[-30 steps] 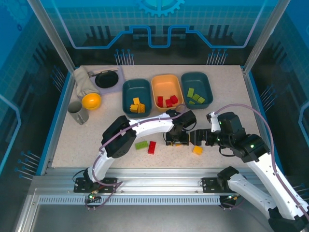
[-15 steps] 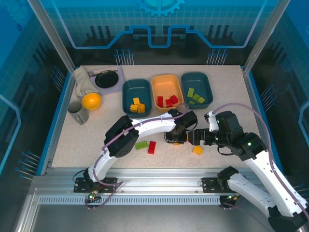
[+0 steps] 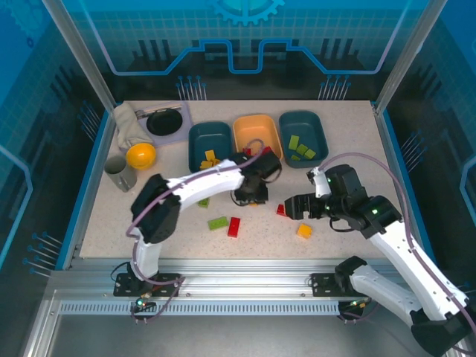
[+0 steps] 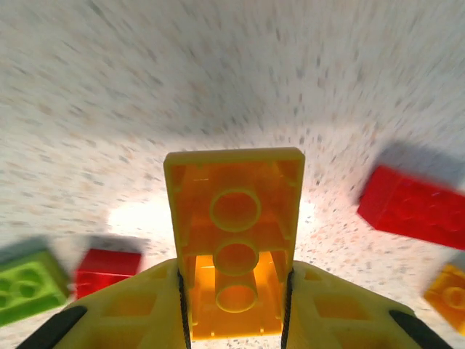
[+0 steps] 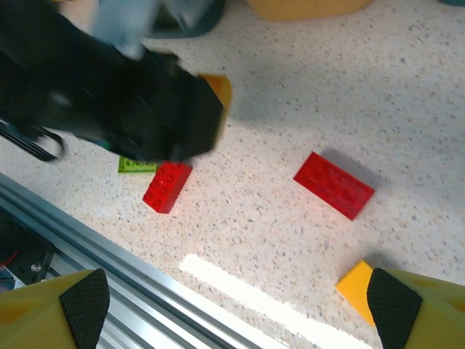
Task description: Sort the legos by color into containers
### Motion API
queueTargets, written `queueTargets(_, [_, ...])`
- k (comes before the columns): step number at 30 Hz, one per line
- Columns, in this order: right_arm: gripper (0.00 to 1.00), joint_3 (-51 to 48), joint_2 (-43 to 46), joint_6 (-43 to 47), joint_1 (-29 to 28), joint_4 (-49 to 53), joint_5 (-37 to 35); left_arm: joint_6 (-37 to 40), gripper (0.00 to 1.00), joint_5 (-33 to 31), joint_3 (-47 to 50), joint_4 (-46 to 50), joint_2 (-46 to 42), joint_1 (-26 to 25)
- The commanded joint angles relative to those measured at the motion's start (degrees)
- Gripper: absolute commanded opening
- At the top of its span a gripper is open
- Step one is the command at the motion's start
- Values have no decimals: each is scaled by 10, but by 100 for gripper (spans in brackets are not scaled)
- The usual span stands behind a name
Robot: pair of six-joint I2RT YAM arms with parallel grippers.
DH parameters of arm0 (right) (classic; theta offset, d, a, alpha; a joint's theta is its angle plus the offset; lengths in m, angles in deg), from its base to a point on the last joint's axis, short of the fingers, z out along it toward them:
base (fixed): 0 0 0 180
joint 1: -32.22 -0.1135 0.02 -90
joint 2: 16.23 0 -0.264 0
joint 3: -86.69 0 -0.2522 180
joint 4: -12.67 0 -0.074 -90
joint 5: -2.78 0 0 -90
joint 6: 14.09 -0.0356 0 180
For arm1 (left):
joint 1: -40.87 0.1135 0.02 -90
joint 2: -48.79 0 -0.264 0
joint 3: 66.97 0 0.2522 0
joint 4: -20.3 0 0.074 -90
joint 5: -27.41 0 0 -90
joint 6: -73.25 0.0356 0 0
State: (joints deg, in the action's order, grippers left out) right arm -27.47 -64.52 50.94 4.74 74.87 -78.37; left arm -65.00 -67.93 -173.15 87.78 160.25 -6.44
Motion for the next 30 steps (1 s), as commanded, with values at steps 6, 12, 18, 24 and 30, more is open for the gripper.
queueTargets(6, [94,61,-130,13,-55,-133,54,59,28,75,5,-37,-57,160])
queueTargets(12, [94,124,-228,-3,-63,-185,61,92,29,122,-68,-58,25,252])
queueTargets(18, [93,186,-297,2,-53,-168,63,114,31,137,-207,-31,137,292])
queueTargets(24, [93,197,-314,-4,-44,-167,60,108,31,123,-290,-1,218,305])
queueTargets(30, [93,190,-318,-10,-38,-170,53,100,32,111,-292,14,240,305])
